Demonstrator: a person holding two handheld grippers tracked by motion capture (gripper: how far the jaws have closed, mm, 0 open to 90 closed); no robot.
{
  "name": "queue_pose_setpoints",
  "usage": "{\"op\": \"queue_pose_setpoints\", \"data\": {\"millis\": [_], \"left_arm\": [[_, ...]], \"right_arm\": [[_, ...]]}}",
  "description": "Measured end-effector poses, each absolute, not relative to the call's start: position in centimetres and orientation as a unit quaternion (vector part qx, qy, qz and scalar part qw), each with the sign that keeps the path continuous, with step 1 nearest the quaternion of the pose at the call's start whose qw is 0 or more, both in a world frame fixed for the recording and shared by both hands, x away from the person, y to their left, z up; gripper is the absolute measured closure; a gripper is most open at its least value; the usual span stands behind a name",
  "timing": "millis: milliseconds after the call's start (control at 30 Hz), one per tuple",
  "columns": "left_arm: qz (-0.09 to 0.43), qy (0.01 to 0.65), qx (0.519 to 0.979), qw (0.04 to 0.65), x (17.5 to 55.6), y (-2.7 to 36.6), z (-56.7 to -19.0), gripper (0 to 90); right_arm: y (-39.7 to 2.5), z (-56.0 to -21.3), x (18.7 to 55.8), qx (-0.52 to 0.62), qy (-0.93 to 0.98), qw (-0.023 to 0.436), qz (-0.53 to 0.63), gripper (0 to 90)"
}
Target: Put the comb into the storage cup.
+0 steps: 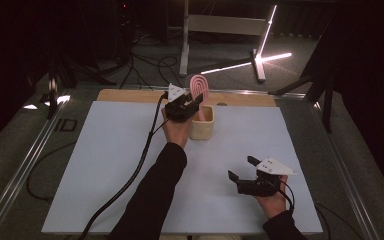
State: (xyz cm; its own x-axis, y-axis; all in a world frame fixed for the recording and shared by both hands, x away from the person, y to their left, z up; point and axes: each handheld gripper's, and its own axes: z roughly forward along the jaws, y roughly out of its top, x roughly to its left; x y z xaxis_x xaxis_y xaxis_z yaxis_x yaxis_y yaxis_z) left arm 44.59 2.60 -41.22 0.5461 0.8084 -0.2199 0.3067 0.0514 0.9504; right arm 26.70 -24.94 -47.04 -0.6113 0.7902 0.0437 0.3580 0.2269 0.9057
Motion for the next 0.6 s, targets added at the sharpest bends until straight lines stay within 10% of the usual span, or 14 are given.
{"op": "queue_pose_setpoints", "data": {"millis": [600], "left_arm": [[0.197, 0.432, 0.654, 0.589, 44.4, 2.2, -42.5, 64.2]], "right_arm": [[-24.9, -47.1, 26.7, 0.381, 0.753, 0.220, 0.490, 10.8]]}}
